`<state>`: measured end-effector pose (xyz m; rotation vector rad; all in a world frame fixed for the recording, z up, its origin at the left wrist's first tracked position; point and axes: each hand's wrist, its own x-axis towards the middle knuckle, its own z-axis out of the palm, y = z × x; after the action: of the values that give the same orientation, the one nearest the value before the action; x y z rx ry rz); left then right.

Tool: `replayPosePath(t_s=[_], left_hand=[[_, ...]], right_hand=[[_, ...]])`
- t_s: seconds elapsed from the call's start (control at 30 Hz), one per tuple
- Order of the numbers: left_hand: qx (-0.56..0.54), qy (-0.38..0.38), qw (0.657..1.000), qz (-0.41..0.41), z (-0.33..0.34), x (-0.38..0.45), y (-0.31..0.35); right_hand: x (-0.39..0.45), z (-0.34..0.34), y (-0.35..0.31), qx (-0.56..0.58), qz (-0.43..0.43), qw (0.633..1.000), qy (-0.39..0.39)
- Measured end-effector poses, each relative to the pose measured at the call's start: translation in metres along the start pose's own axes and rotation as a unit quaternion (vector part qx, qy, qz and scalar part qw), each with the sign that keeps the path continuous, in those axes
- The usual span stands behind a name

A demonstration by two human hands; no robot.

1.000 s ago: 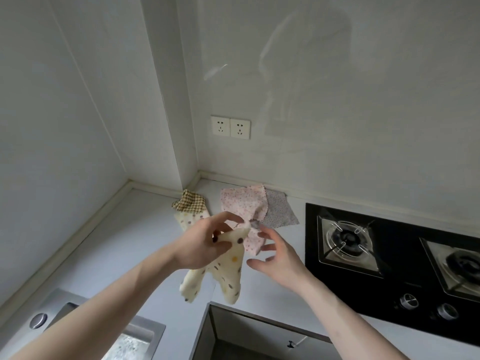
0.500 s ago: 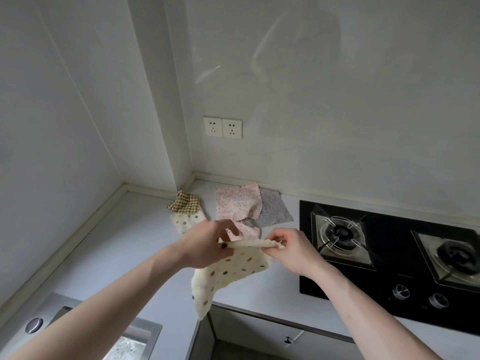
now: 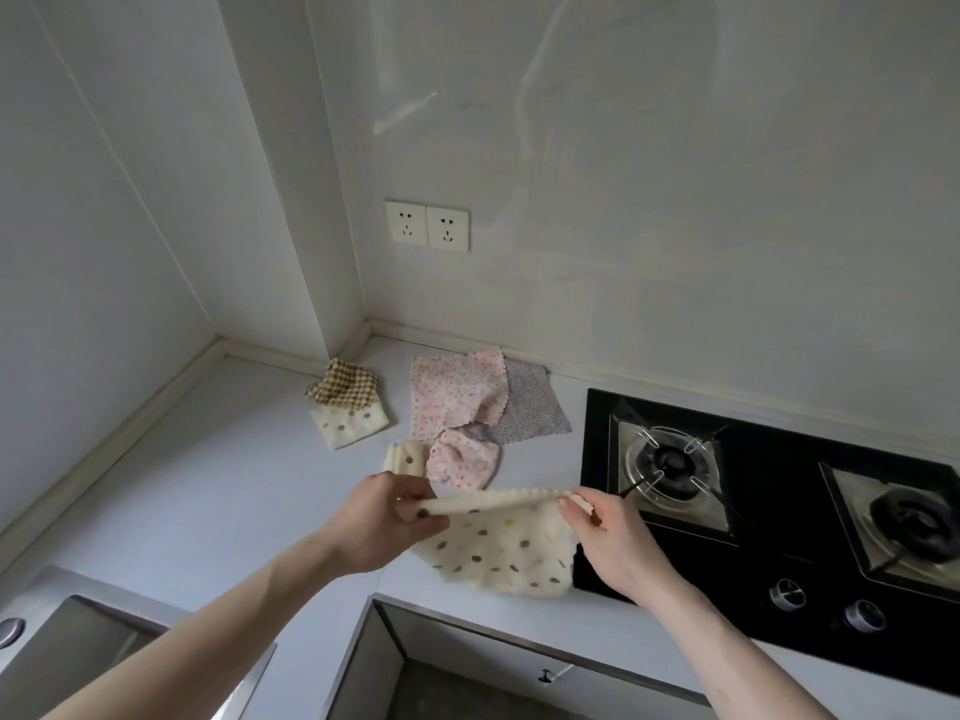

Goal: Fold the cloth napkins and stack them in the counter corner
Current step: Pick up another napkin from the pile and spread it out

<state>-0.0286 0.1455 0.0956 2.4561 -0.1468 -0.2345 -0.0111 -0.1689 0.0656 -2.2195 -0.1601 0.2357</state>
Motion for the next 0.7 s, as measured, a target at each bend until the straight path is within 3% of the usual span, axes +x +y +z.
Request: replayPosePath(t_s=[0.1, 0.23, 0.43, 0.6, 0.7], left_hand=[[-0.131, -0.021, 0.99, -0.046, 0.018, 0.015, -0.006], [-0.307, -0.045, 0.942, -0.127, 0.062, 0.041, -0.03], [-0.201, -0.024, 0.969, -0.14, 0.143, 0.079, -0.101], [-0.226, 0.103, 0.965, -0.081, 0.174, 0.094, -0.13], [-0.22, 0.125, 0.967, -0.026, 0.185, 0.094, -0.143]], right_hand=[[0.013, 0.007, 0.027, 0.049, 0.018, 0.999, -0.008], [0.037, 0.029, 0.072, 0.036, 0.009, 0.999, -0.024], [0.07, 0.074, 0.152, 0.01, -0.009, 1.0, -0.013], [0.086, 0.09, 0.186, 0.074, -0.037, 0.995, 0.049], [0.089, 0.094, 0.198, 0.099, -0.058, 0.992, 0.055]])
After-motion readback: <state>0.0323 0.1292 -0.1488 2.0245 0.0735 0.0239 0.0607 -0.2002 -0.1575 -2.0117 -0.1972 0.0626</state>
